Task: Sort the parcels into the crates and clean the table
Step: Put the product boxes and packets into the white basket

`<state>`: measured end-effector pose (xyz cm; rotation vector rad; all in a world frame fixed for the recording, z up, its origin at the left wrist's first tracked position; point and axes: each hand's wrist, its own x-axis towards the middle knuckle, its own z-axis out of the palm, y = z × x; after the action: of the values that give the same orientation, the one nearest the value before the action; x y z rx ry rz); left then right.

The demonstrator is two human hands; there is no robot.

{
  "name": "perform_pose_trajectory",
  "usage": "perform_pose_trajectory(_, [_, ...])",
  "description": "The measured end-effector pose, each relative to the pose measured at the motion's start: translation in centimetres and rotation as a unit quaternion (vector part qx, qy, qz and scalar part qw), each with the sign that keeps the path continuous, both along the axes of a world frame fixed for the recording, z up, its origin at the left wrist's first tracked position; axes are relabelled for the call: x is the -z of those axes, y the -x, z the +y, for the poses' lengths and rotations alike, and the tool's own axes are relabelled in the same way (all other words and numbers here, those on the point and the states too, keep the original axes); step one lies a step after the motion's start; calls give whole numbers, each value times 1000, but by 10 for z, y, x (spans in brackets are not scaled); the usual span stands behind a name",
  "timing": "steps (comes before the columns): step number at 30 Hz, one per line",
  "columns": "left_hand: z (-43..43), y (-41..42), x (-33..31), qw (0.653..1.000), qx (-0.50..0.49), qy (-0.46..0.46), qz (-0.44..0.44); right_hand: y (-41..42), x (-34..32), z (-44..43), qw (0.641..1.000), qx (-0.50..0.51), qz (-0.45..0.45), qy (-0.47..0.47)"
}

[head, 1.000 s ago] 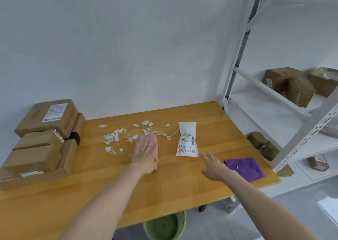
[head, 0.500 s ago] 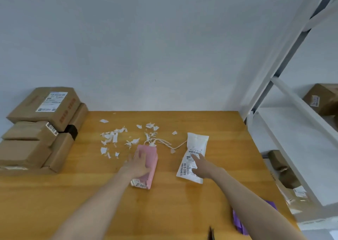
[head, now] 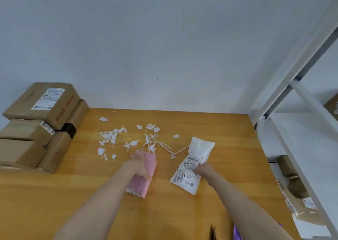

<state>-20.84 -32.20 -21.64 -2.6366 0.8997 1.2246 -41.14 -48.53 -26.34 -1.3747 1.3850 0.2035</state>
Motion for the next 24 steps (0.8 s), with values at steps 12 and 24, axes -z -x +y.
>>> perform_pose_trajectory(12, [30,36,-4,992,22,89,-87,11,-9,38,991,70,-78,-81])
perform_pose_trajectory(24, [81,36,-2,992,-24,98,-70,-21,-7,79,950,202,-184,-148])
